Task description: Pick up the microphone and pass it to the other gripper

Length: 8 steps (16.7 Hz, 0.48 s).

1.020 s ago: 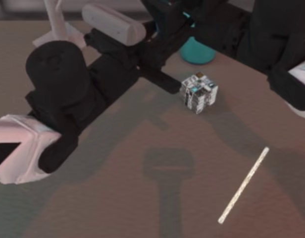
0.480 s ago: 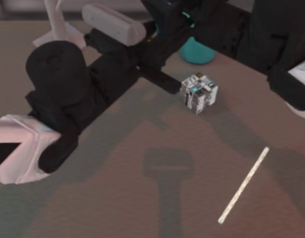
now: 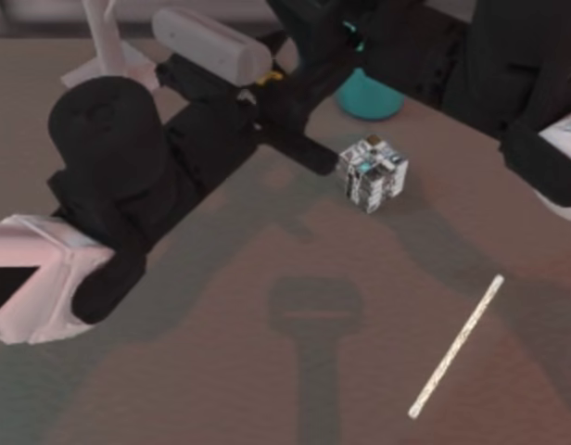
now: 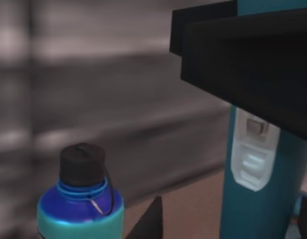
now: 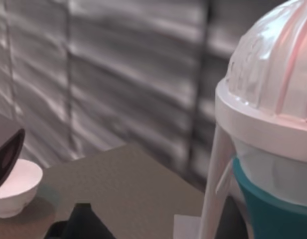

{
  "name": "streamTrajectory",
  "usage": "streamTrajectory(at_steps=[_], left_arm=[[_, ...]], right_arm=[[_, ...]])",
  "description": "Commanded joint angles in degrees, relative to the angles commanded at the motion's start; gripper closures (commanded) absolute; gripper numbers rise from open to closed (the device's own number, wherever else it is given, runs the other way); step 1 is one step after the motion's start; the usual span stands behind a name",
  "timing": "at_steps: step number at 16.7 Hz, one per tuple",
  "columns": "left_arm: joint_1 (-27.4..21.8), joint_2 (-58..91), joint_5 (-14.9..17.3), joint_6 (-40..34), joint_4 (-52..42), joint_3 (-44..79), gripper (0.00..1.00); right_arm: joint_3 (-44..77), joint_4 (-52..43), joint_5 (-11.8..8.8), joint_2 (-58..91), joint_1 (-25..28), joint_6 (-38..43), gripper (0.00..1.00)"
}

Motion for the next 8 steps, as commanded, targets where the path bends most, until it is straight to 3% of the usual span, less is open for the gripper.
streamTrajectory(at_steps=[8], left_arm=[[0.00, 0.00, 0.00, 0.00, 0.00, 0.00, 0.00]], right_arm=[[0.00, 0.00, 0.00, 0.00, 0.00, 0.00, 1.00]])
